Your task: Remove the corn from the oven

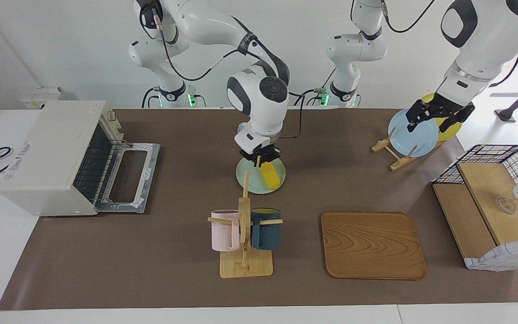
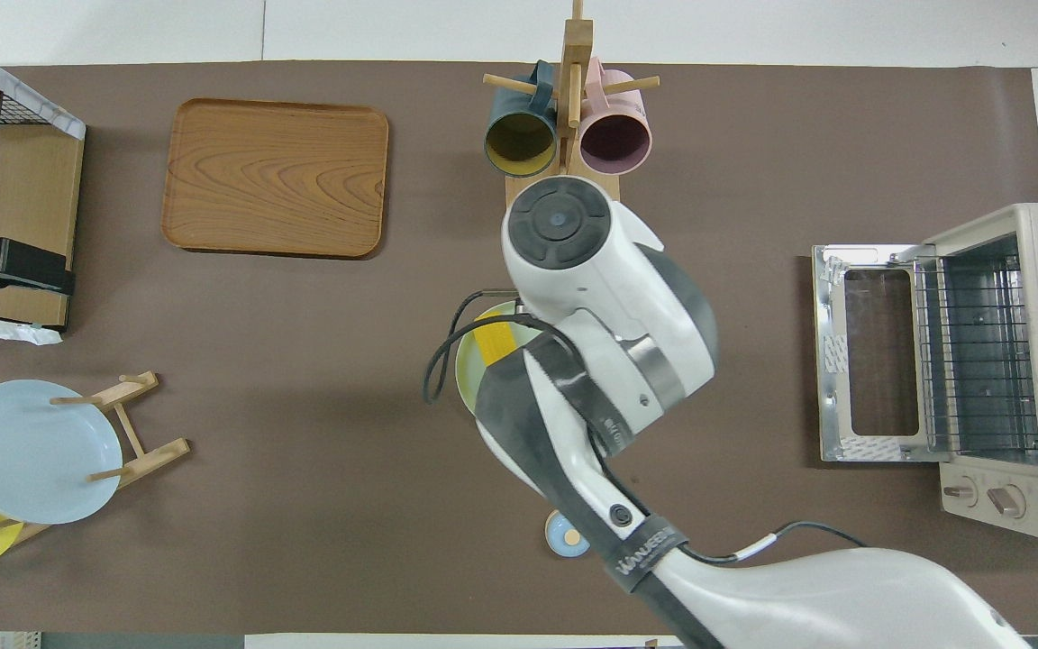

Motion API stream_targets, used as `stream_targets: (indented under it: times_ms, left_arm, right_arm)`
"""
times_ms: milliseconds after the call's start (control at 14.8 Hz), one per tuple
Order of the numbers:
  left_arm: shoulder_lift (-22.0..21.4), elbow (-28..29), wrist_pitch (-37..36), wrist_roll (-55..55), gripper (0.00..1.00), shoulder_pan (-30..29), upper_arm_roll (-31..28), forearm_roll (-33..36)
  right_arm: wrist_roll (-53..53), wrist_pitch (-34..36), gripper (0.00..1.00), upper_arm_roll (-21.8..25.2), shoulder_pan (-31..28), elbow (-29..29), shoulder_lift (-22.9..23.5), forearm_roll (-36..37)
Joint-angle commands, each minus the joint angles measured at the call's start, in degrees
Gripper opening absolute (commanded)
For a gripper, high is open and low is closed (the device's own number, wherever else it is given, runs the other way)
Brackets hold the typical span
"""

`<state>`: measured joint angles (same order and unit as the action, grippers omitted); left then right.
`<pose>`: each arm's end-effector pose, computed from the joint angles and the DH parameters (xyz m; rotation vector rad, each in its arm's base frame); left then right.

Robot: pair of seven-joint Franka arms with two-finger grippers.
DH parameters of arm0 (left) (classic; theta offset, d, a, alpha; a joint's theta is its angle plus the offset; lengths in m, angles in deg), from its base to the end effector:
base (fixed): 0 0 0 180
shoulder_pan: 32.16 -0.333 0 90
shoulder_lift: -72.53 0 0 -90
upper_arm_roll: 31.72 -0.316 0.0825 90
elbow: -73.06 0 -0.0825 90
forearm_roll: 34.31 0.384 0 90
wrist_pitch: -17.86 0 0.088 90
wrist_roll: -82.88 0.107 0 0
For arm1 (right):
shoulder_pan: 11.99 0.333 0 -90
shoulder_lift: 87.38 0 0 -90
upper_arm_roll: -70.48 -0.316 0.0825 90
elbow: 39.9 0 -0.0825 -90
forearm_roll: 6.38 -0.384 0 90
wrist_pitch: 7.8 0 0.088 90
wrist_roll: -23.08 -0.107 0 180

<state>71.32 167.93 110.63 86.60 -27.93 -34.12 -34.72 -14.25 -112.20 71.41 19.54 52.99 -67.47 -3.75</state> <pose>0.5503 -0.0181 0.6001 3.1296 -0.1511 -0.0242 0.5545 0.3248 0.4107 3.0117 -0.1541 -0.1422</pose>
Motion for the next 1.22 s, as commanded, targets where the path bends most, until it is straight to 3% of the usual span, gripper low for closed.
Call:
stream_targets:
  times_ms: [0, 135, 270, 338, 405, 675, 1148]
  left_arm:
    - [-0.90, 1.11, 0.22, -4.74, 1.00, 3.92, 0.03, 0.49]
    - [-1.43, 1.98, 0.66, -10.97, 1.00, 7.96, 0.12, 0.41]
    - [-1.60, 2.60, 1.53, -17.05, 1.00, 12.45, 0.12, -0.73]
    - [-1.52, 3.30, 3.11, -19.60, 1.00, 14.73, 0.12, -2.13]
    - [-1.52, 4.44, 4.34, -22.50, 1.00, 16.67, 0.12, -3.19]
    - [-0.64, 10.41, 11.02, -26.65, 1.00, 23.44, 0.12, -6.88]
    - [8.83, 17.89, 30.60, -40.71, 1.00, 35.75, 0.12, -8.21]
  right_arm:
    - [8.46, -2.47, 0.12, -0.67, -7.50, 14.29, -8.55, 0.88]
    - [16.10, -7.97, 0.12, -0.75, -15.31, 21.68, -10.41, 1.41]
    - [25.24, -19.73, 0.08, -0.67, -21.92, 29.94, -11.82, 1.41]
    - [28.42, -22.23, 0.05, -0.67, -24.73, 31.37, -11.82, 1.41]
    - [29.76, -22.51, 0.00, -0.67, -25.98, 31.65, -11.65, 1.50]
    - [30.12, -24.44, 0.00, -0.67, -26.78, 33.58, -11.21, 2.02]
    - [29.95, -24.37, 0.00, -0.58, -27.92, 32.88, -10.24, 11.50]
